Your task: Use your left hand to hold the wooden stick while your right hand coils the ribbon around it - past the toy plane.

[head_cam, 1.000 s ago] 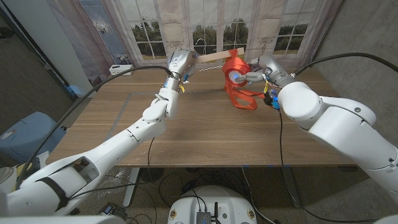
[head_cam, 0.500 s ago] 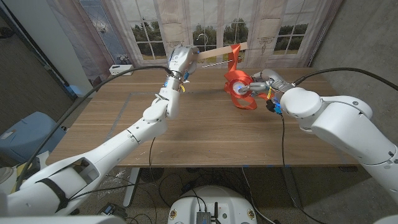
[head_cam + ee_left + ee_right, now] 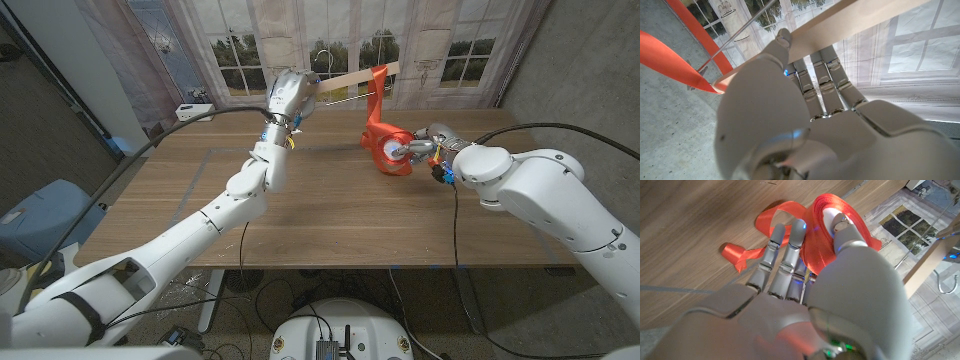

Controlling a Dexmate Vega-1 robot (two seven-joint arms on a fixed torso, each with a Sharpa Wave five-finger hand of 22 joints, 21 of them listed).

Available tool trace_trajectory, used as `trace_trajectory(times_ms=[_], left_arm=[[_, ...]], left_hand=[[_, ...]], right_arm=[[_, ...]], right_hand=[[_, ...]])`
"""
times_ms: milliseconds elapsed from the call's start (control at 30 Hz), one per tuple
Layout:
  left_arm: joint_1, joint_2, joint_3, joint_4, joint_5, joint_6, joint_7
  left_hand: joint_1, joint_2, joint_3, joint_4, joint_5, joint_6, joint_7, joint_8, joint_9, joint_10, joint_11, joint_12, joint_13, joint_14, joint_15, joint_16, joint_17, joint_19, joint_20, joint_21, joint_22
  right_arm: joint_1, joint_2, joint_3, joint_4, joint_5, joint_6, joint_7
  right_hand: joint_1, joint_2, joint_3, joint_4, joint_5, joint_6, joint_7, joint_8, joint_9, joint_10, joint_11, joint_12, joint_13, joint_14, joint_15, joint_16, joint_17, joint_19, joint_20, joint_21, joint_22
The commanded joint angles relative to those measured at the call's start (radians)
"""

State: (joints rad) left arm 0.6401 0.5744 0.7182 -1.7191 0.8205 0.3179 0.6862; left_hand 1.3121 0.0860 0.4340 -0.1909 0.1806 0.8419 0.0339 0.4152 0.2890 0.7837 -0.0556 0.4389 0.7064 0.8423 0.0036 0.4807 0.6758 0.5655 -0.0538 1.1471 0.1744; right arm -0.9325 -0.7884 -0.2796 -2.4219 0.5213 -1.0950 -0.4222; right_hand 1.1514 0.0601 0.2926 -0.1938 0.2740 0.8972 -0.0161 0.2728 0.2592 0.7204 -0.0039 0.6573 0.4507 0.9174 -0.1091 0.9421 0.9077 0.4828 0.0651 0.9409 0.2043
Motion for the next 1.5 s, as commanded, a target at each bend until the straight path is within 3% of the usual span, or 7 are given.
trace_trajectory(times_ms=[33, 500, 967, 1500], left_arm=[[0.051, 0.035, -0.032, -0.069, -0.014, 0.004, -0.035], [0.138, 0.080, -0.098, -0.165, -0.090, -0.037, -0.086], [0.211, 0.138, -0.171, -0.243, -0.210, -0.140, -0.170], [0.297, 0.189, -0.243, -0.317, -0.300, -0.198, -0.261]], left_hand=[[0.018, 0.030, 0.064, 0.022, 0.029, 0.019, -0.008, 0.002, 0.066, 0.034, -0.021, 0.002, 0.007, 0.122, -0.228, 0.002, 0.002, 0.002, -0.060, 0.009, 0.004], [0.016, 0.029, 0.067, 0.021, 0.030, 0.020, -0.010, -0.003, 0.069, 0.035, -0.022, -0.003, 0.011, 0.120, -0.230, -0.004, 0.008, -0.001, -0.063, 0.014, 0.003], [0.014, 0.027, 0.071, 0.020, 0.029, 0.021, -0.011, -0.010, 0.074, 0.036, -0.020, -0.009, 0.016, 0.123, -0.232, -0.008, 0.016, -0.005, -0.067, 0.021, 0.003], [0.013, 0.027, 0.076, 0.020, 0.028, 0.021, -0.008, -0.017, 0.078, 0.038, -0.018, -0.016, 0.017, 0.124, -0.230, -0.011, 0.023, -0.008, -0.069, 0.028, 0.003]], right_arm=[[0.009, 0.012, -0.013, 0.121, 0.019, 0.075, -0.072], [0.035, 0.030, -0.063, 0.286, -0.035, 0.263, -0.109], [0.074, 0.066, -0.112, 0.412, -0.108, 0.446, -0.110], [0.156, 0.076, -0.146, 0.473, -0.175, 0.503, -0.073]], right_hand=[[0.024, 0.046, 0.021, 0.032, 0.006, 0.236, 0.100, -0.003, 0.099, 0.283, 0.009, 0.301, 0.181, -0.009, -0.005, 0.010, 0.003, -0.006, 0.001, 0.006, -0.001], [0.019, 0.051, 0.020, 0.034, 0.005, 0.230, 0.092, -0.010, 0.103, 0.275, 0.003, 0.299, 0.183, -0.016, -0.014, 0.008, -0.007, -0.014, -0.005, 0.017, -0.005], [0.008, 0.054, 0.026, 0.038, 0.005, 0.226, 0.086, -0.013, 0.110, 0.268, -0.004, 0.296, 0.180, -0.023, -0.020, -0.001, -0.001, -0.025, -0.010, 0.024, -0.008], [-0.003, 0.057, 0.030, 0.040, 0.003, 0.224, 0.079, -0.017, 0.112, 0.260, -0.010, 0.294, 0.180, -0.027, -0.023, -0.008, 0.003, -0.038, -0.015, 0.031, -0.010]])
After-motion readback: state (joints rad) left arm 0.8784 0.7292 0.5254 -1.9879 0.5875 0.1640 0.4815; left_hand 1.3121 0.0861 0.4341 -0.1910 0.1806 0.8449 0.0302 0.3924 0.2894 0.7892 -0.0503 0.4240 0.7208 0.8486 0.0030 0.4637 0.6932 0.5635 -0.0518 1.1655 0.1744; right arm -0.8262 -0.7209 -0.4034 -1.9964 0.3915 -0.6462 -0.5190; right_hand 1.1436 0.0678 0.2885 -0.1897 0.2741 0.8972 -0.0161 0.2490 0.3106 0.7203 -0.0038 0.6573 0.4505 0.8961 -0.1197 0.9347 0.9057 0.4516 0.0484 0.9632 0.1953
